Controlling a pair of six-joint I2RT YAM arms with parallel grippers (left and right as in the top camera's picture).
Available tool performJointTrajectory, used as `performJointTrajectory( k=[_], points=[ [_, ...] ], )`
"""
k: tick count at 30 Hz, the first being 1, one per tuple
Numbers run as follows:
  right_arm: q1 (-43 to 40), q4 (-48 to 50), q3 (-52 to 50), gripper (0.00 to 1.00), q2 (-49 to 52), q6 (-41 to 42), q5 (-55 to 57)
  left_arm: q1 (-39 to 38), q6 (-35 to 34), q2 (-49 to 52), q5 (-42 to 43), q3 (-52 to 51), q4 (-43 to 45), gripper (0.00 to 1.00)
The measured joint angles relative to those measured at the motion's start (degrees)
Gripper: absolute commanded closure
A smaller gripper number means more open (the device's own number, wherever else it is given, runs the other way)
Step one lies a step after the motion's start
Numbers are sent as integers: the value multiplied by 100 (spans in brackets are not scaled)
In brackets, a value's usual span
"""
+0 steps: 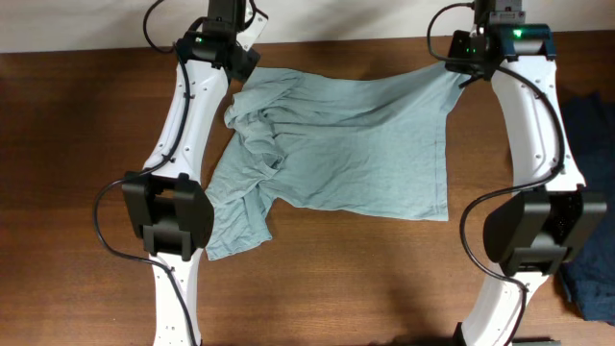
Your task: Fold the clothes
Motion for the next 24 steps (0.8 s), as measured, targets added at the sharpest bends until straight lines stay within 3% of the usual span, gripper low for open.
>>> performJointTrajectory(
  k=[10, 18, 21, 24],
  points=[
    [-216, -170, 0, 96, 7, -7, 2, 28, -2, 367, 678, 2, -407, 44],
    [-234, -203, 0, 96, 7, -20, 0, 37, -4, 820, 793, 0, -533, 46],
    [-234, -208, 0, 96, 7, -24, 2, 50, -63, 826, 800, 0, -538, 61],
    [-234, -208, 0, 96, 7, -26, 2, 72, -127, 826, 800, 0, -560, 94]
  ],
)
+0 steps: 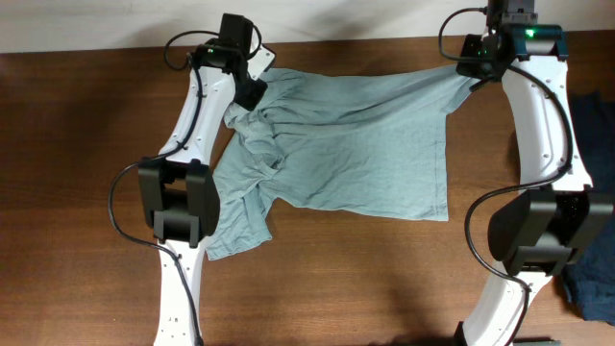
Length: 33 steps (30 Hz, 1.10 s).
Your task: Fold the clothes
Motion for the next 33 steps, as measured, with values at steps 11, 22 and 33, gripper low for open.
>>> performJointTrajectory(
  k=[11, 22, 33],
  points=[
    [0, -4, 0, 96, 0, -39, -2, 179, -219, 4, -299, 83, -127, 99],
    [0, -4, 0, 96, 0, -37, -2, 940, -802, 7, -387, 649, 745, 100],
    [0, -26, 0, 96, 0, -37, -2, 1016, -905, 9, -24, 651, 2026, 100]
  ],
)
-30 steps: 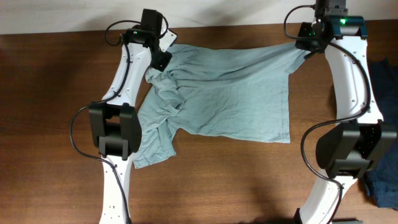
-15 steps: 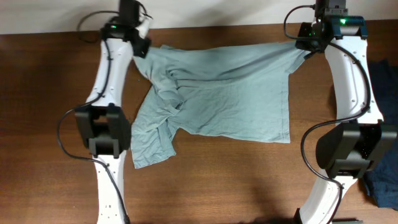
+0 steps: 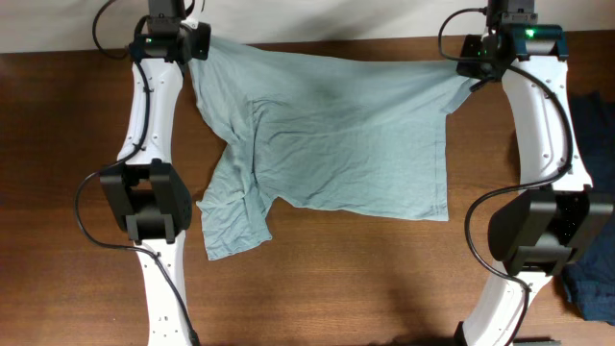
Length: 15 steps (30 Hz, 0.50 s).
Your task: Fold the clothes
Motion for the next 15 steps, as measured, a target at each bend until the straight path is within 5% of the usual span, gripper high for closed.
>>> performJointTrajectory(
  k=[3, 6, 7, 9, 10, 11, 13, 14, 15],
  points=[
    [0, 0, 0, 96, 0, 2, 0, 13, 0, 0, -173, 0, 42, 98],
    [0, -4, 0, 96, 0, -17, 0, 74, -2, 0, -566, 4, -140, 36],
    [0, -9, 0, 96, 0, -24, 0, 118, -9, 0, -662, 4, -291, 23],
    [0, -13, 0, 96, 0, -39, 0, 212, -9, 0, -780, 4, -509, 20],
    [0, -20, 0, 96, 0, -44, 0, 260, -13, 0, -844, 4, -616, 5],
    [0, -20, 0, 96, 0, -46, 0, 297, -17, -2, -892, 4, -706, 1],
    [0, -20, 0, 95, 0, -46, 0, 382, -39, -4, -966, 7, -1067, 1],
    [0, -20, 0, 92, 0, -46, 2, 409, -42, -13, -975, 7, -1202, 1],
    [0, -22, 0, 53, 0, -48, 0, 437, -55, -28, -940, 7, -1460, 1]
  ],
)
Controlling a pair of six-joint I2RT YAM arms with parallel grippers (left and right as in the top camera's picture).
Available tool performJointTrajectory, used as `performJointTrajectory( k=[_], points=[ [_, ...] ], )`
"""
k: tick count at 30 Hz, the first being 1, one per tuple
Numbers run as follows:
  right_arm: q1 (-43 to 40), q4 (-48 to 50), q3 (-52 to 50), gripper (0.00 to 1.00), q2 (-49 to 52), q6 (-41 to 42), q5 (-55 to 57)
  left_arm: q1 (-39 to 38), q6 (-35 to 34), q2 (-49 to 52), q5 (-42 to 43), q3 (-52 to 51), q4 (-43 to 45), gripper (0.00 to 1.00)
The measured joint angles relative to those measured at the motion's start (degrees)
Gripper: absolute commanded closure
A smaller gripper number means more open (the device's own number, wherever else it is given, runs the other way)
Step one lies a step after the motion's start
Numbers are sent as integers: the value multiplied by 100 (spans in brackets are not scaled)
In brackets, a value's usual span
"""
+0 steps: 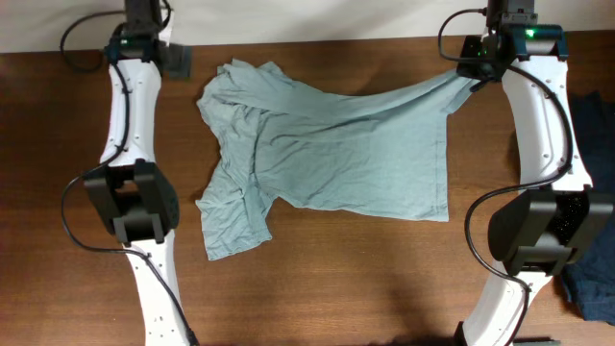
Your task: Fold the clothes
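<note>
A light teal T-shirt (346, 144) lies spread on the brown table (58, 192), bunched and wrinkled along its left side, with a sleeve trailing to the front left (231, 226). My right gripper (465, 77) at the back right is shut on the shirt's far right corner, and the cloth is drawn taut up toward it. My left gripper (177, 61) is at the back left, apart from the shirt with nothing in it. The shirt's far left corner (235, 72) lies slumped on the table to its right.
Dark blue clothes lie at the right edge of the table, one heap behind the right arm (588, 125) and one at the front right (591, 284). The table's back edge meets a white wall (317, 19).
My left gripper has let go of the shirt's far left corner and moved a little further left. That corner has dropped and slumped rightward onto the table. The right gripper has not moved.
Both grippers were at the shirt's far corners, the left side crumpled. Then the left gripper sat lower on the bunched corner. It then held that corner stretched out to the far left, the top edge taut. Now the corner is released and rumpled again.
</note>
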Motion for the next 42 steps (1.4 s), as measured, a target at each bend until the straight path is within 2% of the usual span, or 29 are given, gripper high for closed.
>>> performJointTrajectory(
  k=[1, 2, 4, 8, 12, 17, 24, 27, 30, 32, 34, 37, 42],
  points=[
    [0, -2, 0, 15, 0, -11, 2, 15, -9, -24, 101, 0, -299, 1],
    [0, -26, 0, 1, 0, -7, 2, 13, -17, -55, 229, 11, -498, 2],
    [0, -199, 0, 1, 0, -7, 35, -26, -33, -186, 807, 17, -1344, 2],
    [-26, -723, 2, 1, 0, 310, 146, -120, -144, -297, 1488, 33, -1961, 3],
    [-260, -1156, 0, 1, 0, 605, -109, -157, -313, -282, 1801, 31, -2055, 11],
    [-527, -1657, 0, 2, 0, 474, -911, -153, -420, -81, 1910, 33, -1996, 20],
    [-358, -2022, 0, 3, 0, 264, -1338, -155, -459, 645, 1996, 33, -1552, 36],
    [-293, -2068, 0, 3, 0, 238, -1410, -155, -461, 861, 1996, 31, -1338, 39],
    [-282, -2087, 0, 5, 0, 197, -1432, -155, -459, 946, 1993, 31, -1093, 63],
    [-282, -2109, 0, 5, 0, 181, -1432, -155, -468, 957, 1991, 31, -957, 87],
    [-282, -2111, 0, 5, 0, 177, -1432, -157, -494, 960, 1971, 31, -918, 99],
    [-282, -2116, 0, 5, 0, 177, -1432, -164, -487, 964, 1742, 31, -870, 99],
    [-282, -2129, 0, 5, 0, 177, -1432, -162, -498, 970, 774, 81, -643, 100]
  ],
)
